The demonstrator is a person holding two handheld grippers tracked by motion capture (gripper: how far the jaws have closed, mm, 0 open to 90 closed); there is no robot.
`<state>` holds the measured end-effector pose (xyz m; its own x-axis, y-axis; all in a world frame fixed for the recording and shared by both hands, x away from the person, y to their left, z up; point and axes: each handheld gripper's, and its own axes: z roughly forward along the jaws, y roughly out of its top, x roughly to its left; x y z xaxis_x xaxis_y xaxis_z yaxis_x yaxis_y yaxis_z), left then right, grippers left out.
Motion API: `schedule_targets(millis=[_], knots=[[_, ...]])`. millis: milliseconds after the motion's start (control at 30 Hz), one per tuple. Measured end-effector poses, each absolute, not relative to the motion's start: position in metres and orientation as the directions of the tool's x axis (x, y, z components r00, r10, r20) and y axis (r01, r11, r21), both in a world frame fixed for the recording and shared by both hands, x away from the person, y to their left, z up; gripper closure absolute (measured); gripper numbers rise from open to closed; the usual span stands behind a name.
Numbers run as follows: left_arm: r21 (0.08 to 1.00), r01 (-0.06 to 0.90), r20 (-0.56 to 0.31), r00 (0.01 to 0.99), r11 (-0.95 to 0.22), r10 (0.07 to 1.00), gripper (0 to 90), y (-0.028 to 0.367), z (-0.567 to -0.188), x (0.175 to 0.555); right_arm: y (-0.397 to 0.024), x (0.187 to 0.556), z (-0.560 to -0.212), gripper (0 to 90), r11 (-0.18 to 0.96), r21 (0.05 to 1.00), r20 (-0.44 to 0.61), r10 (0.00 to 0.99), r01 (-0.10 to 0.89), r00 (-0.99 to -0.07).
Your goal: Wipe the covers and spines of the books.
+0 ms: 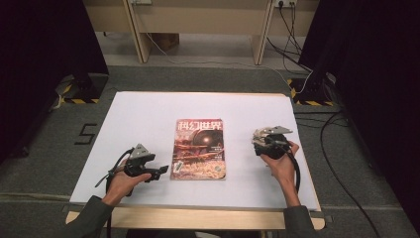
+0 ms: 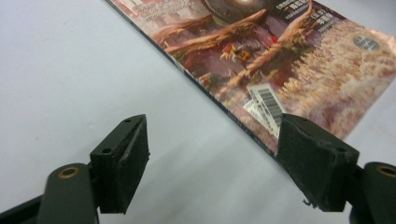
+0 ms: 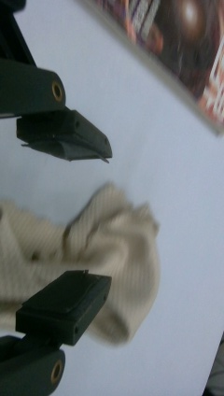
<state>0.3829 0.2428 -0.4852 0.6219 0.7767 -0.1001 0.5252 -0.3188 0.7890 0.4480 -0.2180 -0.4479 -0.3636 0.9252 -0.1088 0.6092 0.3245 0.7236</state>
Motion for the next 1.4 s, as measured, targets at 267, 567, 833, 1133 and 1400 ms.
schedule_targets(millis=[267,567,833,1133,1400], knots=[[0.781,0.538,-0.102,0.61,-0.316,0.785,21.2,0.253,-0.489,0.372,-0.246,0.462,-0.473,49.2,0.286,0.653,-0.09,0.949,0.701,-0.304],[0.782,0.543,-0.106,0.6,-0.306,0.793,20.1,0.257,-0.49,0.367,-0.237,0.463,-0.475,69.8,0.313,0.655,-0.054,0.927,0.688,-0.37],[0.782,0.545,-0.106,0.594,-0.302,0.797,20.0,0.258,-0.491,0.368,-0.21,0.46,-0.474,65.0,0.332,0.666,0.02,0.888,0.668,-0.46],[0.782,0.546,-0.104,0.591,-0.302,0.8,19.7,0.258,-0.491,0.369,-0.2,0.442,-0.461,39.3,0.321,0.708,0.003,0.889,0.629,-0.458],[0.785,0.546,-0.108,0.587,-0.294,0.802,19.2,0.259,-0.491,0.369,-0.194,0.415,-0.454,34.3,0.274,0.748,0.063,0.878,0.605,-0.475]])
